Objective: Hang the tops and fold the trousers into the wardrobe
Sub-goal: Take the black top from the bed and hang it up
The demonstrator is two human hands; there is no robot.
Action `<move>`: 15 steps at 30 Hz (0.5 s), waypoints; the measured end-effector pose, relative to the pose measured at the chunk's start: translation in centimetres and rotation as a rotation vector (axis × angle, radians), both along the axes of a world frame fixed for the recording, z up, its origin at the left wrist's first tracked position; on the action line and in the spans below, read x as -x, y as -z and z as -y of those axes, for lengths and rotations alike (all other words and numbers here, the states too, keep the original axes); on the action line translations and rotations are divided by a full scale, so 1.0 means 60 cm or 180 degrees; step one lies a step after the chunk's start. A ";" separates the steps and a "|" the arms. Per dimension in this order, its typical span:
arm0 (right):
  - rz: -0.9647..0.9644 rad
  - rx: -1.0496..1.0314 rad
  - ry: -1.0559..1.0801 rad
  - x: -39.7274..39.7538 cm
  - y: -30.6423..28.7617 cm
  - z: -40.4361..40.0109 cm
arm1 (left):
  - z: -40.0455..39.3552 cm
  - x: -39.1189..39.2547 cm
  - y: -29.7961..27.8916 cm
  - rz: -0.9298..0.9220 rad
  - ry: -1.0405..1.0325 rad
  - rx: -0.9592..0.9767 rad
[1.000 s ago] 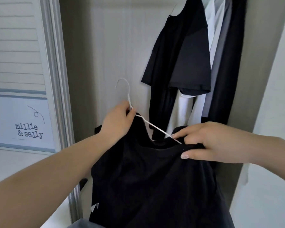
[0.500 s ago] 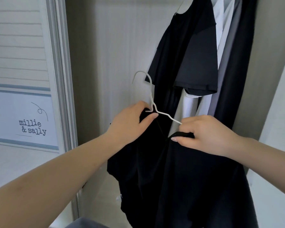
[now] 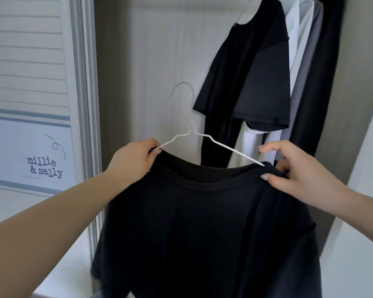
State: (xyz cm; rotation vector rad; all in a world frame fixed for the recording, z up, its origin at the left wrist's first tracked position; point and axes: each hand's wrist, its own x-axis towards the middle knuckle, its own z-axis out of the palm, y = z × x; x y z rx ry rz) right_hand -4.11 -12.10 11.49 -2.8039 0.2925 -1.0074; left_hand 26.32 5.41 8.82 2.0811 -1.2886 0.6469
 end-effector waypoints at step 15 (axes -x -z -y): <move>-0.0255 -0.1397 -0.0065 -0.064 -0.062 -0.026 | 0.035 -0.009 -0.072 -0.1091 0.0077 0.0506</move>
